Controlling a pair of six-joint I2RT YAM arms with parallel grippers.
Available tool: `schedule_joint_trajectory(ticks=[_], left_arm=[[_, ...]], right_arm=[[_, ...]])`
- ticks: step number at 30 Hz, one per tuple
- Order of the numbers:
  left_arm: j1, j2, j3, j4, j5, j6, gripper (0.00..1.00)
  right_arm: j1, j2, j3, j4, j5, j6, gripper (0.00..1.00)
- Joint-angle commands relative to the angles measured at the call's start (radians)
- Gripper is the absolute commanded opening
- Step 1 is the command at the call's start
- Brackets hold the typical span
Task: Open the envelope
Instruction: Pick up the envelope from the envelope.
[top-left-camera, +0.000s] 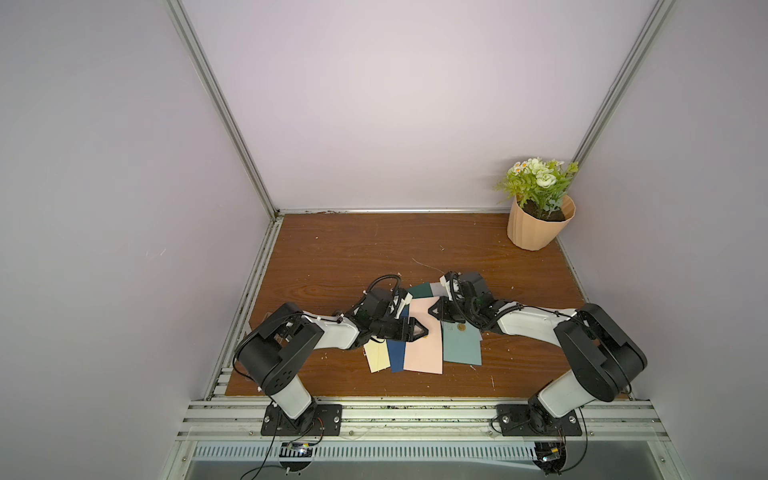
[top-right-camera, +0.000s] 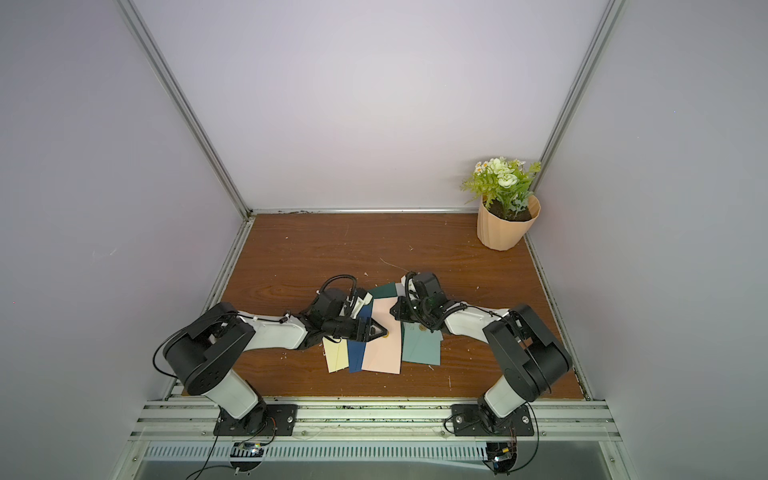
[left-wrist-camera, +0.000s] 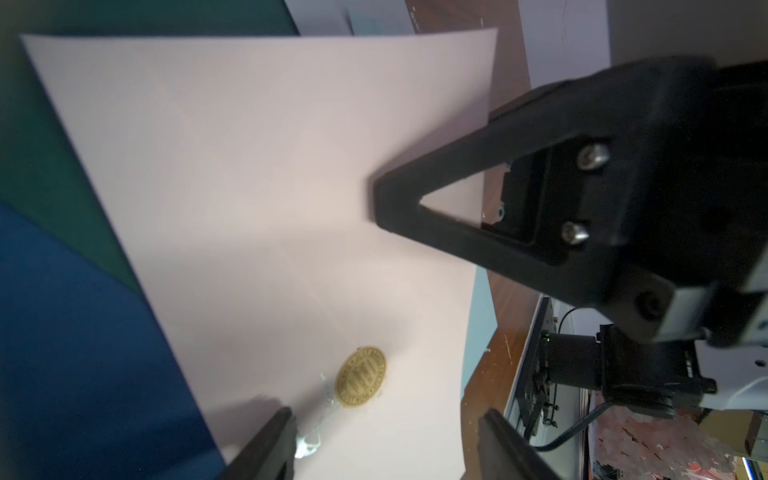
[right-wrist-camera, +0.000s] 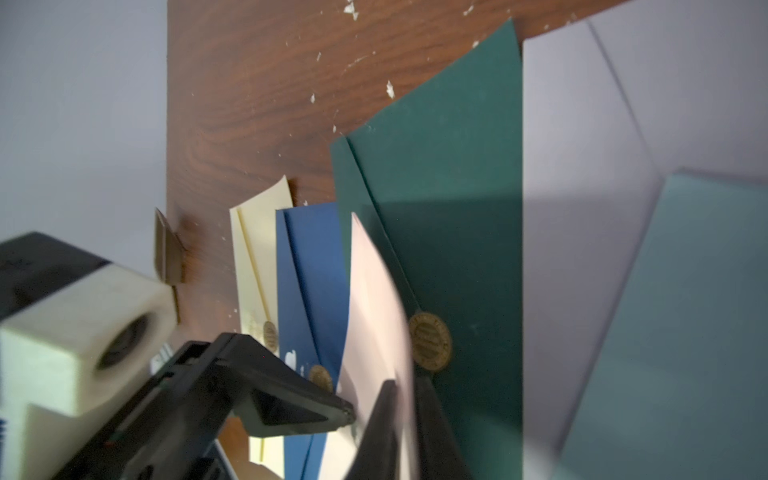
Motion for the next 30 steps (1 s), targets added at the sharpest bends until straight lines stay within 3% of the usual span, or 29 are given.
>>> schedule_joint_trajectory(ticks=[1, 6, 10, 13, 20, 25, 30], left_arm=[[-0.012, -0.02, 0.006, -0.112, -0.037, -0.013, 0.72], [-0.013, -0.174, 0.102, -0.208, -0.051, 0.031, 0.76], [-0.012, -0.288, 0.211, -0.391, -0.14, 0.148, 0.81], [0.009, -0.345, 0.213, -0.428, -0.168, 0.184, 0.83], [0.168, -0.532, 0.026, -0.177, 0.005, 0.136, 0.76], [0.183, -0.617, -0.011, -0.132, 0.017, 0.176, 0.74], [0.182, -0.633, -0.051, 0.009, 0.093, 0.129, 0.74]], right_arm=[[0.009, -0.045, 0.015, -0.01, -0.007, -0.019, 0.01], [0.009, -0.102, 0.065, -0.096, 0.002, -0.06, 0.0], [0.009, -0.175, 0.106, -0.165, -0.012, -0.091, 0.0], [0.009, -0.24, 0.127, -0.191, -0.034, -0.098, 0.0], [0.008, -0.406, 0.153, -0.174, -0.114, -0.069, 0.0], [0.008, -0.46, 0.171, -0.095, -0.221, 0.001, 0.0], [0.008, -0.462, 0.168, 0.01, -0.288, 0.078, 0.0]])
